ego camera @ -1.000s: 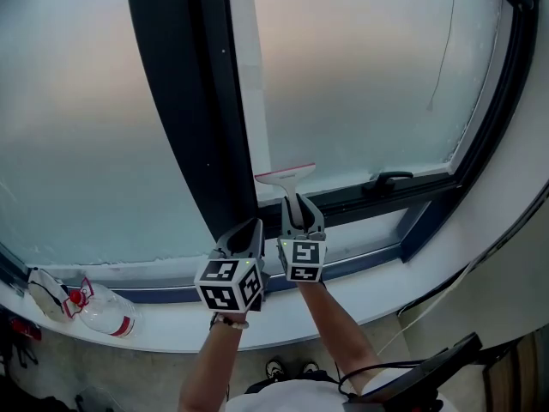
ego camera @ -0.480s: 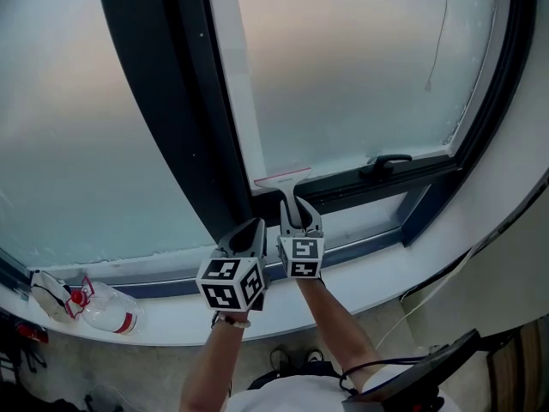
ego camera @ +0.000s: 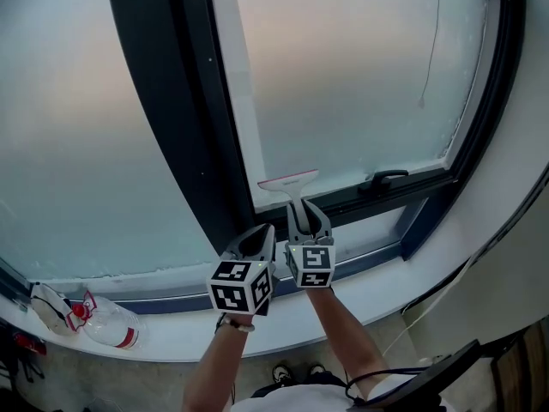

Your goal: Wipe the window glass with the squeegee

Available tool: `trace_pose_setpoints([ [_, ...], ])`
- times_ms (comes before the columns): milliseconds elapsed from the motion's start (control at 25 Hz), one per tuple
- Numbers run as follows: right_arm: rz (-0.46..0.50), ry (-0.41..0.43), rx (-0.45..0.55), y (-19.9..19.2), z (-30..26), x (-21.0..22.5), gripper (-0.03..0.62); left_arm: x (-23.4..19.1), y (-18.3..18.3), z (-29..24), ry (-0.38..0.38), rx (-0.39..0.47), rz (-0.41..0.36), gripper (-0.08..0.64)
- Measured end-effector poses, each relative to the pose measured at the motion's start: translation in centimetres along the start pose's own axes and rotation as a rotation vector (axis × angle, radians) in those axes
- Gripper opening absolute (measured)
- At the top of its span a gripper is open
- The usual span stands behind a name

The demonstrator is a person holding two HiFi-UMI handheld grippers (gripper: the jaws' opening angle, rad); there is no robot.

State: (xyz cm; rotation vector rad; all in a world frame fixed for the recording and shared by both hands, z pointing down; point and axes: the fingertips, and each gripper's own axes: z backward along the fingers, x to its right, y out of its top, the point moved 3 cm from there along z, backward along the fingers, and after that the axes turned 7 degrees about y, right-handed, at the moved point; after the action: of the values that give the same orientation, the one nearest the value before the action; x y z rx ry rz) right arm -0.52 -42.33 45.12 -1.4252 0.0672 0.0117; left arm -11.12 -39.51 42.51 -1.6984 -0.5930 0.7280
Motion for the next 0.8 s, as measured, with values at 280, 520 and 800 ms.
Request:
trace_pose_setpoints([
  [280, 0.069, -0.041, 0.193, 13.9, -0.7, 3.6, 0.084, 2.0, 9.3, -0.3, -0.070, 0.155, -0.077, 0.000],
  [520, 0.115, -0.063, 0.343, 25.2, -0.9, 7.8, 0.084, 5.8, 18.1, -0.5, -0.139, 0.295, -0.142, 0.000],
  [800, 0.222, -0.064, 0.477, 36.5, -1.8, 10.7, 0.084, 8.4, 24.6, -2.7, -0.127, 0.383, -0.156, 0.000],
])
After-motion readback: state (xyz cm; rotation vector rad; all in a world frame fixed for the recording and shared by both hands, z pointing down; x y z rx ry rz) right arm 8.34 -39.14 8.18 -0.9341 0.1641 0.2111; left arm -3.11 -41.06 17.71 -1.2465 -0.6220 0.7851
